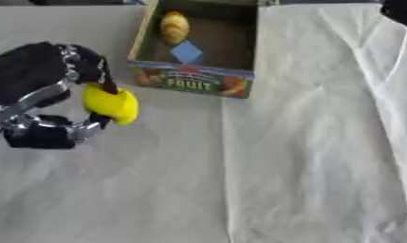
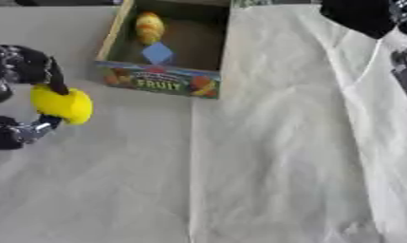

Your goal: Pick up objects on the table and place them in the box.

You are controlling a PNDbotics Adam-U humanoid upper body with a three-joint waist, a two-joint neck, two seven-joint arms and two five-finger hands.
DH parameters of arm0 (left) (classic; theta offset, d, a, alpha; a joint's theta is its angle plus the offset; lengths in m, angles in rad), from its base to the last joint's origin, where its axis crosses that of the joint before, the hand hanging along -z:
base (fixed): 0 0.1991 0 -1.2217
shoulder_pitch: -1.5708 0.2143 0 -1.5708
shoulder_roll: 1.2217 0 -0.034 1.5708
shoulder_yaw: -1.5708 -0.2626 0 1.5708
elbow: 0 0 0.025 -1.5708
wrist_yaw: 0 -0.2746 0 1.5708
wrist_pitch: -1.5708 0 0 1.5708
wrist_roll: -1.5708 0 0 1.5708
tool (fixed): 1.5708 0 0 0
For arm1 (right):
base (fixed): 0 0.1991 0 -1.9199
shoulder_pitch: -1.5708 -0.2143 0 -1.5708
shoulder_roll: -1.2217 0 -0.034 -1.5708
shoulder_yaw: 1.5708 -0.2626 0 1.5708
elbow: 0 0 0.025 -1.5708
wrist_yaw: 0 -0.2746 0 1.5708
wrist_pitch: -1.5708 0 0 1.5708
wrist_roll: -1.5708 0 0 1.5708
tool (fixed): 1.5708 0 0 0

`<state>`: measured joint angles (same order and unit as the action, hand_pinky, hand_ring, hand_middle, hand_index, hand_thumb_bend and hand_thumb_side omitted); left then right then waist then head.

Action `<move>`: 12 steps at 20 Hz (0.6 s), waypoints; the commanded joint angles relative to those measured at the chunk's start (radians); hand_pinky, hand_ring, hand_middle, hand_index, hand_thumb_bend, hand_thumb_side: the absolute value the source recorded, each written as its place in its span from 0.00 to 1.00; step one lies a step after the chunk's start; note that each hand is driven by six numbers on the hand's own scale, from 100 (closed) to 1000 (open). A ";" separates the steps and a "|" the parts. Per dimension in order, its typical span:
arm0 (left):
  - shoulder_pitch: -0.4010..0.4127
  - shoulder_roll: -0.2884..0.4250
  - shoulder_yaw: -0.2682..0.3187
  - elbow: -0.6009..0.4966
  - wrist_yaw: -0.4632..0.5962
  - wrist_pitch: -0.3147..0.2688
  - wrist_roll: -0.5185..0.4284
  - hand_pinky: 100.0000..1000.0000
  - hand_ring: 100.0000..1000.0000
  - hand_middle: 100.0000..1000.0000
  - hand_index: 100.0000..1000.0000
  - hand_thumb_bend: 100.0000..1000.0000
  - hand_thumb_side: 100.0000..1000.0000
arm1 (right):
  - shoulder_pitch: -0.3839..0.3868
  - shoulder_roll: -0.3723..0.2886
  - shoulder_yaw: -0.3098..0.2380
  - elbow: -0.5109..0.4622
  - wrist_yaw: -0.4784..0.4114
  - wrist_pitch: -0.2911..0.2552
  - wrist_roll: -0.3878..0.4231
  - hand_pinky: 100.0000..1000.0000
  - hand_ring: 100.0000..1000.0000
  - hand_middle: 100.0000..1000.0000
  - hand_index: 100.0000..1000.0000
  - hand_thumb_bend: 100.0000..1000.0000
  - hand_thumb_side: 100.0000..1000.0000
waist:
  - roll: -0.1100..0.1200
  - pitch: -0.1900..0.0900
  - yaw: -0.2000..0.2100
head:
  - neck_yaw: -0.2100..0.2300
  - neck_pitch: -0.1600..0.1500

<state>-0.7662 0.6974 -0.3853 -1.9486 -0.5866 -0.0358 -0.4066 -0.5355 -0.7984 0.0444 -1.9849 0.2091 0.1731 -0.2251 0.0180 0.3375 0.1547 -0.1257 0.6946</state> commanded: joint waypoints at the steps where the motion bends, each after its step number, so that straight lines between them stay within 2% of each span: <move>1: -0.068 -0.043 0.026 0.053 0.031 0.028 0.007 0.50 0.55 0.51 0.47 0.00 0.00 | -0.034 -0.018 -0.002 -0.015 -0.005 -0.010 0.005 0.84 0.76 0.68 0.82 0.00 0.31 | -0.001 -0.029 -0.007 | 0.006 0.009; 7: -0.212 -0.185 0.054 0.197 0.065 0.084 -0.018 0.53 0.55 0.52 0.48 0.00 0.03 | -0.087 0.002 0.019 -0.015 -0.012 -0.017 0.027 0.84 0.76 0.68 0.82 0.00 0.32 | 0.006 -0.017 -0.041 | 0.028 -0.002; 9: -0.260 -0.223 0.068 0.247 0.041 0.082 -0.021 0.54 0.55 0.52 0.49 0.00 0.01 | -0.096 0.004 0.020 -0.015 -0.013 -0.018 0.030 0.84 0.76 0.68 0.82 0.00 0.33 | 0.008 -0.008 -0.050 | 0.032 -0.009; 12: -0.295 -0.271 0.097 0.321 -0.004 0.065 -0.010 0.55 0.56 0.53 0.50 0.00 0.03 | -0.106 0.008 0.022 -0.015 -0.015 -0.020 0.032 0.84 0.76 0.68 0.82 0.00 0.33 | 0.010 0.002 -0.062 | 0.039 -0.016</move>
<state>-1.0382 0.4319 -0.3128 -1.6452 -0.5734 0.0349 -0.4202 -0.6258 -0.7774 0.0731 -1.9853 0.1998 0.1553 -0.1970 0.0299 0.3591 0.0905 -0.0916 0.6924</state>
